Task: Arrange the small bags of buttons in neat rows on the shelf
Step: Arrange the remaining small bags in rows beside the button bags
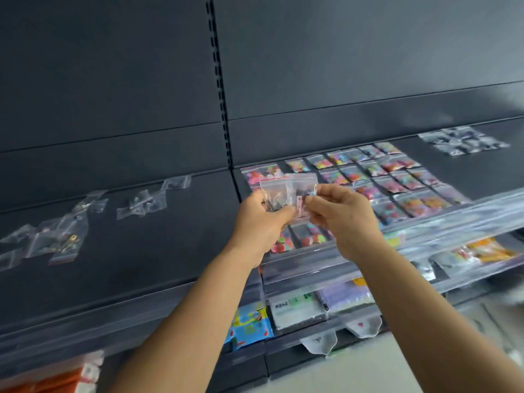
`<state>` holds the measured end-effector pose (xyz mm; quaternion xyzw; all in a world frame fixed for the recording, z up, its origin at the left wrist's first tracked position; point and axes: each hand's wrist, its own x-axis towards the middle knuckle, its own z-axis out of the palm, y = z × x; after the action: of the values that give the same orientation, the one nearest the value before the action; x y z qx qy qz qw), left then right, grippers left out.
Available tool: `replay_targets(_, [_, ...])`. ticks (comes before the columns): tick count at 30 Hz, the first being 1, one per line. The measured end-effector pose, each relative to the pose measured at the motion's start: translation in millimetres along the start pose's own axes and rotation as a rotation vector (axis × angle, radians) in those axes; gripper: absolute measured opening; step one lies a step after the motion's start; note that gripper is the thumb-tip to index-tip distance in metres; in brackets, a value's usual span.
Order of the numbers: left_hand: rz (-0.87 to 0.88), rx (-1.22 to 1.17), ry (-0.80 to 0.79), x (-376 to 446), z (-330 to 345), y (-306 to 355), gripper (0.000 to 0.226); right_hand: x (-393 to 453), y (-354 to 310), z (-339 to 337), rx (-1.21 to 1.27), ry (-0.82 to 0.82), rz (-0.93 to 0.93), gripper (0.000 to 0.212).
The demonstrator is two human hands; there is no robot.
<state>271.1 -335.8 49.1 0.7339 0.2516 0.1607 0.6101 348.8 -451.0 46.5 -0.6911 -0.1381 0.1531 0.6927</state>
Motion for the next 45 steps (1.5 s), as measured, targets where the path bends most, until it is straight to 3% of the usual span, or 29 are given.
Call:
replay_targets(5, [0.031, -0.059, -0.075, -0.5, 94.8, 21.8, 0.019, 10.9, -2.1, -95.8, 0.052, 0.084, 0.044, 0.008])
replay_targets(9, [0.066, -0.05, -0.135, 6.2, 158.5, 36.7, 0.006, 19.8, -5.6, -156.2, 0.069, 0.217, 0.043, 0.016])
replay_targets(12, [0.082, -0.009, -0.173, 17.6, 200.7, 45.1, 0.013, 29.7, -4.7, -194.9, 0.087, 0.268, 0.056, 0.015])
replay_targets(22, [0.093, -0.085, -0.326, 90.7, 332.6, 67.1, 0.008, 103.8, -3.5, -304.7, -0.022, 0.45, 0.026, 0.015])
replay_targets(30, [0.033, -0.026, -0.377, 160.7, 415.1, 69.7, 0.004, 176.3, 1.4, -369.7, -0.078, 0.498, 0.082, 0.008])
replay_targets(34, [-0.001, 0.0, -0.315, 187.5, 445.2, 65.7, 0.012, 206.1, 7.1, -397.5, -0.096, 0.526, 0.106, 0.015])
replay_targets(39, [0.0, 0.108, -0.211, 210.5, 477.2, 55.0, 0.024, 246.6, 26.8, -434.9, -0.317, 0.506, 0.131, 0.025])
replay_targets(45, [0.065, 0.24, -0.025, 213.6, 516.1, 59.8, 0.029, 286.1, 42.7, -470.3, -0.589, 0.349, 0.092, 0.027])
